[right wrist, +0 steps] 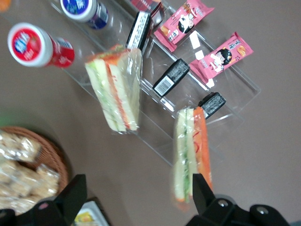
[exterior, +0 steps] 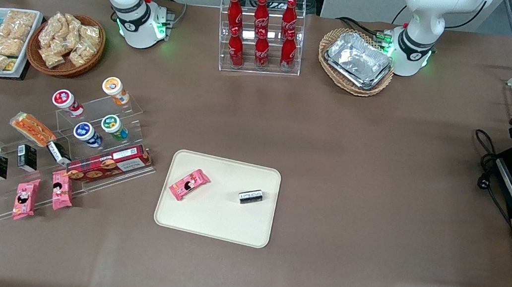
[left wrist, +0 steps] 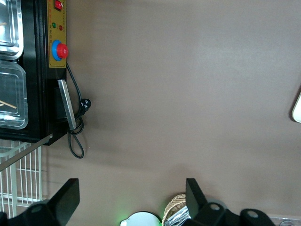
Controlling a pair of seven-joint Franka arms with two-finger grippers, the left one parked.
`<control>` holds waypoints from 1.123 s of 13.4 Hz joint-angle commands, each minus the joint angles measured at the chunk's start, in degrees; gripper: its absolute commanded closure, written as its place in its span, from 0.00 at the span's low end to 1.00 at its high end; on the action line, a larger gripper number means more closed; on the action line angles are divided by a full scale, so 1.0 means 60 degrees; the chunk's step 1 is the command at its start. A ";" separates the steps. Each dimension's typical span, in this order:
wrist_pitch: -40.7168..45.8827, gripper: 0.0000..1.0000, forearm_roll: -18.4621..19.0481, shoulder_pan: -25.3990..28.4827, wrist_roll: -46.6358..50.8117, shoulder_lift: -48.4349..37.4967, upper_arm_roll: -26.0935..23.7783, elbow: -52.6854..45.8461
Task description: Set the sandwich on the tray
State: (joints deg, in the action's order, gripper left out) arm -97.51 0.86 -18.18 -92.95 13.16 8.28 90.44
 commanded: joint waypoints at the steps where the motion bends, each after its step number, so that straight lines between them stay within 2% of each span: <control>1: -0.0738 0.00 -0.0011 -0.0134 -0.1337 0.0515 -0.0032 -0.0073; 10: -0.2510 0.00 0.0004 -0.0427 -0.1325 0.1203 -0.0032 -0.0438; 15: -0.2863 0.00 -0.0011 -0.0559 -0.0842 0.1906 -0.0032 -0.0791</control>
State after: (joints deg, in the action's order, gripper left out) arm -113.55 0.92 -20.98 -100.01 21.19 8.33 88.42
